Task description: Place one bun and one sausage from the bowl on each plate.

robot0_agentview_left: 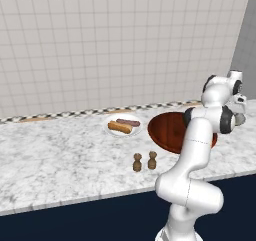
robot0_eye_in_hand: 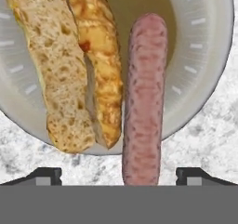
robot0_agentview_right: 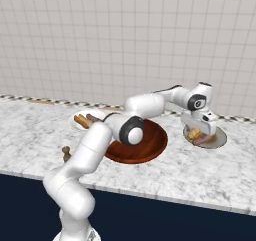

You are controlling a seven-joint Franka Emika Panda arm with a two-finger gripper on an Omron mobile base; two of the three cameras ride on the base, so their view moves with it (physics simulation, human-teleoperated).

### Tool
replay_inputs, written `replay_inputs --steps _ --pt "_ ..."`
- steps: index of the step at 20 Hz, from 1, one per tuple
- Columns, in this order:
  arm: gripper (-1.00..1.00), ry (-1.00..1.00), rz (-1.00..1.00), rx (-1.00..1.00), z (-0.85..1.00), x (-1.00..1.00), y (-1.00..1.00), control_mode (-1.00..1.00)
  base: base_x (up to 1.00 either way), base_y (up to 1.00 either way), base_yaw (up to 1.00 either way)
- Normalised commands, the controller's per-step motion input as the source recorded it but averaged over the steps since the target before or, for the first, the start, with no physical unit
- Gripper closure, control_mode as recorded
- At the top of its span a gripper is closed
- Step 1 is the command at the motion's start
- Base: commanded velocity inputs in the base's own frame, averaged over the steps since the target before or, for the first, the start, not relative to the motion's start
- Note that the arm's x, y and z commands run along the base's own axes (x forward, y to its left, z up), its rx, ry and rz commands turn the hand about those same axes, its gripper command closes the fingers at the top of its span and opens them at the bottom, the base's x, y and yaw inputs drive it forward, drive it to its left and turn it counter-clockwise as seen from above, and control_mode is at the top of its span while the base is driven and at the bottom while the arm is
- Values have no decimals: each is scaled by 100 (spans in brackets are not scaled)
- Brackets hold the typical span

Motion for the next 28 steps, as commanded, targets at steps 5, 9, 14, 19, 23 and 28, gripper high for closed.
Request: replay_inputs --steps 5,9,14,19,23,28 --pt "-100 -35 16 -10 41 -100 84 -100 0 0 0" --pt "-100 -38 27 -28 23 -98 100 -100 0 0 0" --pt "-100 -12 39 -33 17 -77 100 -100 0 0 0" --pt "-100 0 29 -13 30 -13 100 -100 0 0 0" --pt "-100 5 17 0 87 3 100 -100 0 0 0" --pt "-100 1 17 0 84 0 100 -100 0 0 0"
